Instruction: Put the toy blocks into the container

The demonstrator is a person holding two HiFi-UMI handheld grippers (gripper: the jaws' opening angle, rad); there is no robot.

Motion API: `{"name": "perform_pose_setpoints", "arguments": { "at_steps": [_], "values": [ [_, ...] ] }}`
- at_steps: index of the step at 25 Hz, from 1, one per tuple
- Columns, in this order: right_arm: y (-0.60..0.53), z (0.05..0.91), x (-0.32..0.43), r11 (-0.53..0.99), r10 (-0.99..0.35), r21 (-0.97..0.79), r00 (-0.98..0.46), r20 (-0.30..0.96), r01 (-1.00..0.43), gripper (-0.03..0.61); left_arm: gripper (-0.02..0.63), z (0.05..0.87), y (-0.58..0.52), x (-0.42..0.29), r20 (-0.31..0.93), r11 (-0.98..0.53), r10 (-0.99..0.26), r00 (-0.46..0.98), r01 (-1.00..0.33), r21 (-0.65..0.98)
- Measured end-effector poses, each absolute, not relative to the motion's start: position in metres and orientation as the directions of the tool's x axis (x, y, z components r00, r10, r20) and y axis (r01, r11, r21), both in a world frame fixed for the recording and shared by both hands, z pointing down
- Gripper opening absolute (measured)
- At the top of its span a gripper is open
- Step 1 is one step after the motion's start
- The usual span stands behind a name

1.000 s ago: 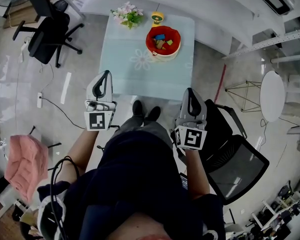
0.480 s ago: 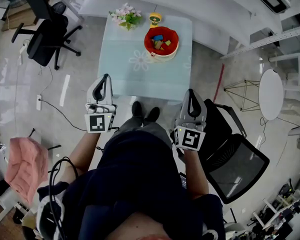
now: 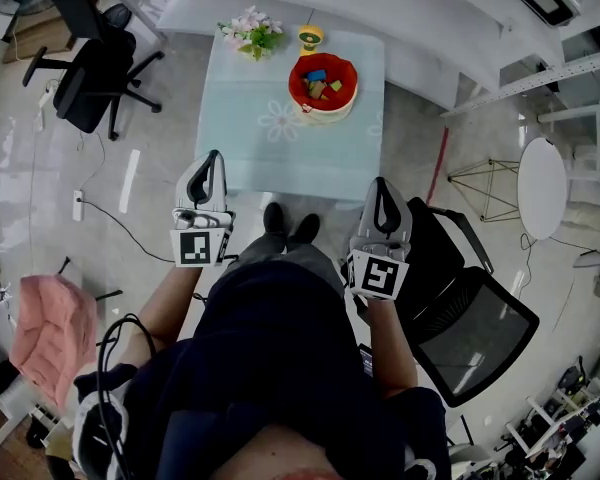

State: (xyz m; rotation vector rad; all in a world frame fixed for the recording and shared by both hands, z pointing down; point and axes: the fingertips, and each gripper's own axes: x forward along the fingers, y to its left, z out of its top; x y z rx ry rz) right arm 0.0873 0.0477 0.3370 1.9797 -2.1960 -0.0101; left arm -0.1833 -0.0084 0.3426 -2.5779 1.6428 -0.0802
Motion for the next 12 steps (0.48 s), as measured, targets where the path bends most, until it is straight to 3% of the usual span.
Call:
{"name": "perform_pose_setpoints", "arguments": {
  "at_steps": [12],
  "values": [
    [0.0455,0.339,0.0835,0.119,-0.986,0.143,-0.1,0.135,-0.983,-0.002,0.0,0.3441,-0.0085,-0.1833,-0.002,-0.428,-0.903,0.43,-0.899,-0.096]
  ]
}}
